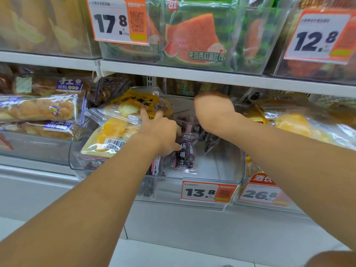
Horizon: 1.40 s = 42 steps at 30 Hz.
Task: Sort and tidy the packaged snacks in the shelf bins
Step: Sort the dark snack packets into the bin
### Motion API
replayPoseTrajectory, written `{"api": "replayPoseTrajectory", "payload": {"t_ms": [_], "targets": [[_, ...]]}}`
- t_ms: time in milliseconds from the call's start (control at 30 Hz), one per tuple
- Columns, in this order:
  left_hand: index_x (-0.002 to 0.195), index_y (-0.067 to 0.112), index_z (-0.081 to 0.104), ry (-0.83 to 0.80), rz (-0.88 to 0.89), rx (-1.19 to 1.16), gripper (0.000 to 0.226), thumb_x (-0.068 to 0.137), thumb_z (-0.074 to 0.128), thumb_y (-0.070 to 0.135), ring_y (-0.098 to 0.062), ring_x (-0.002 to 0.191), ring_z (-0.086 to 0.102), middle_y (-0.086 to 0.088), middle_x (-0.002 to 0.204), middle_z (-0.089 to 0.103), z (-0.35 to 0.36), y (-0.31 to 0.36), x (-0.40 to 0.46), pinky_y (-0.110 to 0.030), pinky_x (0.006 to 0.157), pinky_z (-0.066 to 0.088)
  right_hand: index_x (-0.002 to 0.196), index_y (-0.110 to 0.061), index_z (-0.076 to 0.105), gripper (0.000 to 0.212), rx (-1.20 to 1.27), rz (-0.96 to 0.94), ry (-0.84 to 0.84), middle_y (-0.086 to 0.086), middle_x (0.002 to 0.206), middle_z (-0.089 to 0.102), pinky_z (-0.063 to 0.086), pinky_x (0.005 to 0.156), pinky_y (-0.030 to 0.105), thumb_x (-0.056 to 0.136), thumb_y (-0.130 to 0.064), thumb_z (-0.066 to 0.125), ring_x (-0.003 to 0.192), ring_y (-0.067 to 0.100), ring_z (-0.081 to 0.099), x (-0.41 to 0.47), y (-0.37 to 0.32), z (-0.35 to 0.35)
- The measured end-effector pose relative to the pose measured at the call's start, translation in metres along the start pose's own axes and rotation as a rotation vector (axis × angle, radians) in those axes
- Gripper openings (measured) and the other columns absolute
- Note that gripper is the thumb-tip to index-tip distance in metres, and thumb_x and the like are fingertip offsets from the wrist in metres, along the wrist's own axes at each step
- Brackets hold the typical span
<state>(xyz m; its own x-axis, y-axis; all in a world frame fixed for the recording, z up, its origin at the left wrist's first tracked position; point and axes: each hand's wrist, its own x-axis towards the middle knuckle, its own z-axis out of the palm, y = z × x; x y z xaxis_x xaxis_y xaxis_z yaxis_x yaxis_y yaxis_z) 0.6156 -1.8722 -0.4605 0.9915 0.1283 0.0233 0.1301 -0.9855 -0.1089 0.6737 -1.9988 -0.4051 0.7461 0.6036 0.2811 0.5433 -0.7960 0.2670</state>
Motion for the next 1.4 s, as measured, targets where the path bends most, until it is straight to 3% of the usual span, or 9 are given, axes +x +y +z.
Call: {"api": "replayPoseTrajectory", "payload": {"t_ms": [133,300,467,667,867,1000,1133,1233,1400], "targets": [[0.1,0.033,0.062,0.064,-0.006,-0.032,0.034,0.081,0.07,0.06,-0.033,0.137,0.03,-0.001,0.113,0.064,0.0,0.004,-0.001,-0.074,0.113,-0.001,0.089,-0.01,0.058,0.012,0.019,0.014,0.134,0.006,0.072,0.043,0.042,0.064,0.04,0.088,0.002,0.059,0.076,0.035,0.056,-0.024,0.004,-0.021],[0.11,0.036,0.066,0.098,0.0,-0.1,0.033,0.085,0.067,0.057,-0.029,0.138,0.033,0.005,0.114,0.063,-0.003,-0.004,-0.002,-0.068,0.116,-0.001,0.069,-0.013,0.055,0.023,0.013,0.092,0.207,0.005,0.061,0.044,0.038,0.059,0.033,0.087,-0.008,0.069,0.061,0.031,0.048,-0.055,0.022,-0.028],[0.114,0.035,0.067,0.196,0.066,-0.232,0.022,0.095,0.062,0.045,-0.019,0.119,0.051,0.014,0.093,0.056,-0.006,-0.015,-0.006,-0.06,0.12,0.013,0.081,-0.025,0.076,0.002,0.186,0.034,0.288,0.009,0.08,0.067,0.043,0.066,0.032,0.081,-0.025,0.079,0.077,0.034,0.06,-0.077,0.048,-0.052],[0.105,0.019,0.072,0.539,0.111,-0.822,0.03,0.105,0.045,0.031,-0.011,0.086,0.066,0.007,0.091,0.072,-0.016,-0.013,-0.016,-0.039,0.083,0.054,0.067,-0.026,0.074,0.016,0.368,-0.131,-0.179,-0.007,0.074,0.072,0.055,0.075,0.033,0.078,-0.032,0.084,0.076,0.016,0.067,-0.055,0.031,-0.029],[0.099,0.024,0.072,0.113,0.154,-0.763,0.038,0.093,0.055,0.057,-0.004,0.053,0.066,0.014,0.069,0.069,-0.044,0.001,-0.037,-0.017,0.049,0.044,0.083,-0.018,0.076,0.011,0.403,-0.089,-0.299,-0.001,0.081,0.068,0.052,0.065,0.032,0.084,-0.028,0.079,0.08,0.024,0.064,-0.019,0.004,0.015],[0.132,0.018,0.059,-0.155,0.099,-0.631,0.061,0.081,0.08,0.043,-0.013,0.075,0.074,0.004,0.121,0.065,-0.04,-0.009,-0.037,-0.029,0.061,0.059,0.087,-0.012,0.074,0.02,0.644,-0.029,-0.618,-0.002,0.078,0.064,0.055,0.057,0.025,0.08,-0.029,0.084,0.077,0.017,0.062,-0.004,0.013,0.011],[0.135,0.024,0.053,-0.103,0.087,-0.406,0.07,0.075,0.087,0.029,-0.02,0.096,0.068,0.004,0.117,0.061,-0.029,-0.007,-0.03,-0.038,0.079,0.058,0.098,-0.01,0.073,0.021,0.825,0.081,-0.814,0.005,0.103,0.066,0.061,0.081,0.036,0.084,-0.025,0.08,0.108,0.024,0.062,0.018,0.019,0.014],[0.131,0.02,0.054,-0.052,0.07,-0.316,0.065,0.076,0.086,0.034,-0.017,0.098,0.057,0.005,0.109,0.066,-0.025,-0.004,-0.029,-0.031,0.076,0.044,0.113,-0.003,0.065,0.044,0.9,0.176,-0.835,0.01,0.099,0.067,0.062,0.079,0.043,0.09,-0.04,0.071,0.089,0.027,0.068,0.029,0.013,0.024],[0.102,0.025,0.068,-0.049,0.068,-0.299,0.04,0.071,0.089,0.037,-0.023,0.095,0.063,-0.001,0.102,0.066,-0.014,-0.002,-0.025,-0.038,0.082,0.054,0.098,-0.003,0.066,0.015,0.797,0.226,-0.84,0.017,0.102,0.069,0.062,0.079,0.045,0.1,-0.016,0.06,0.092,0.032,0.072,0.031,0.001,0.047]]}}
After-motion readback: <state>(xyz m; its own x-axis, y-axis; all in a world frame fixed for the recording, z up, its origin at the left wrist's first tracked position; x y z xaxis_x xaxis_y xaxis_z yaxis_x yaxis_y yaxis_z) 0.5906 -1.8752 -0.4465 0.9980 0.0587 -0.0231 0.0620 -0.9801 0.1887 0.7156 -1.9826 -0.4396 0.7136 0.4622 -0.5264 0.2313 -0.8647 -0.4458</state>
